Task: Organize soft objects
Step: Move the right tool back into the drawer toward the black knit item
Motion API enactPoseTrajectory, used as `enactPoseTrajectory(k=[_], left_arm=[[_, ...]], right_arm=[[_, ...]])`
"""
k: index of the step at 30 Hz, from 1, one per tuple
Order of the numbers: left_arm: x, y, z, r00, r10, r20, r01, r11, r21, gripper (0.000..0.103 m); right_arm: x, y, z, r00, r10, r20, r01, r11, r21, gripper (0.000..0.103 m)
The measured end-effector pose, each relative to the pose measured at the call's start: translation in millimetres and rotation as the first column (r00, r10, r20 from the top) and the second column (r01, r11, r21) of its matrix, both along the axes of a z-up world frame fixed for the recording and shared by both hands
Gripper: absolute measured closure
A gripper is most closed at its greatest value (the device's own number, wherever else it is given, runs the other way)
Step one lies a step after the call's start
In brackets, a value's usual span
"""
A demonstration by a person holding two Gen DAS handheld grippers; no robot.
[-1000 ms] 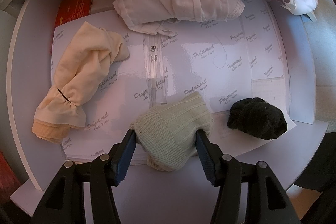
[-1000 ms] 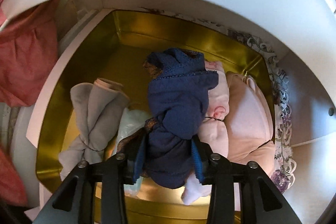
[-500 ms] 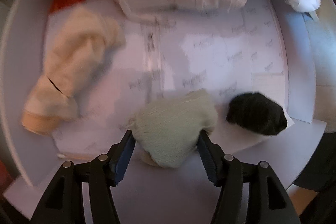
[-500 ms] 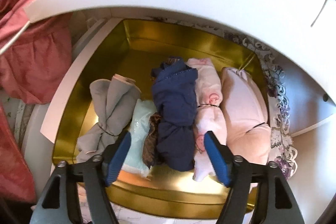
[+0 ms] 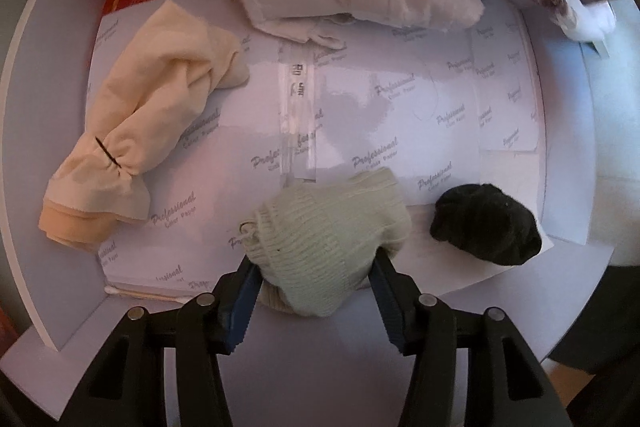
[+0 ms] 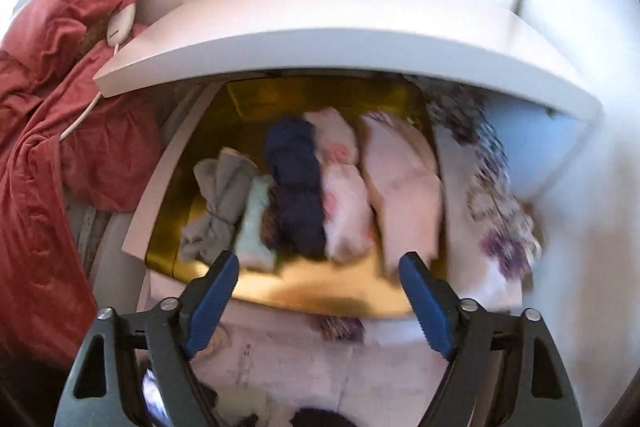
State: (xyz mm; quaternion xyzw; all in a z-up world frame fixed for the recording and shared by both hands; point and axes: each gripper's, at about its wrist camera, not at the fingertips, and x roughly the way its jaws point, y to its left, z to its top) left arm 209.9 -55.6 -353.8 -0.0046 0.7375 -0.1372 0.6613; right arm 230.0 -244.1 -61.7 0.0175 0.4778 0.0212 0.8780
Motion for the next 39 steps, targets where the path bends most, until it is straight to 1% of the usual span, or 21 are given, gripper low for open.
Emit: enactPoseTrajectory(k=[4,7,9,12,14,18,20,22,24,26,28,30,33,36,39], left_arm=[[1.7,2.3,-0.3,1.000,-0.002,-0.001,0.002,1.000,0.001,0.048],[3.0,5.0,-0.6,1.000,0.009,-0.006,-0.009,1.000,-0.007,0.048],[8.9,7.4,-1.1,1.000,0.028,-0.010,-0.028,0.999,-0.020,0.048],[15.2,18.6,4.7,0.998,0.056,-0.011,-0.056,0.998,-0.041,0.048],[18.6,25.6,6.1,0.996,0.086,-0.018,-0.087,0.994,-0.058,0.048],[26.3,40.9,7.1,0.989,0.146,-0.027,-0.148,0.985,-0.091,0.048],[29.4,45.4,7.9,0.986,0.161,-0.030,-0.163,0.981,-0.107,0.048],[28.2,42.7,7.9,0.986,0.162,-0.041,-0.166,0.979,-0.116,0.046],[30.6,44.4,9.2,0.984,0.170,-0.058,-0.177,0.976,-0.131,0.040],[33.2,45.6,14.2,0.984,0.172,-0.049,-0.177,0.974,-0.138,0.032],[37.4,49.0,18.4,0.983,0.177,-0.040,-0.181,0.973,-0.146,0.026],[35.8,49.6,22.6,0.984,0.172,-0.045,-0.177,0.974,-0.142,0.025],[34.8,43.0,19.1,0.989,0.141,-0.038,-0.144,0.985,-0.089,0.025],[33.0,30.7,16.0,0.990,0.134,-0.052,-0.139,0.985,-0.098,0.025],[35.2,17.8,13.6,0.994,0.106,-0.027,-0.108,0.992,-0.067,0.025]], right_arm=[[-31.6,-23.3,-21.5,0.996,-0.055,-0.065,0.057,0.998,0.022,0.015],[-48.5,-34.6,-51.4,0.980,-0.101,-0.170,0.107,0.994,0.028,0.014],[-55.6,-39.0,-75.5,0.956,-0.137,-0.260,0.147,0.989,0.019,0.014],[-62.5,-43.3,-106.1,0.921,-0.163,-0.354,0.183,0.983,0.024,0.014],[-64.2,-44.2,-120.0,0.903,-0.174,-0.392,0.192,0.981,0.008,0.014],[-66.1,-48.4,-148.8,0.862,-0.186,-0.471,0.218,0.976,0.013,0.014],[-67.6,-49.6,-158.4,0.848,-0.197,-0.493,0.227,0.974,0.000,0.014],[-67.0,-50.1,-162.9,0.840,-0.197,-0.505,0.227,0.974,-0.001,0.014],[-67.5,-49.2,-165.1,0.838,-0.199,-0.507,0.226,0.974,-0.008,0.014],[-67.9,-49.5,-167.3,0.836,-0.201,-0.511,0.231,0.973,-0.005,0.014],[-68.6,-50.6,-168.5,0.834,-0.205,-0.512,0.237,0.971,-0.003,0.014],[-68.8,-52.2,-170.4,0.833,-0.209,-0.512,0.244,0.970,0.001,0.014],[-68.9,-55.1,-167.5,0.835,-0.212,-0.508,0.253,0.967,0.012,0.014],[-68.5,-60.2,-165.0,0.831,-0.221,-0.510,0.264,0.964,0.012,0.014],[-68.7,-62.5,-168.1,0.826,-0.231,-0.515,0.274,0.962,0.007,0.014]])
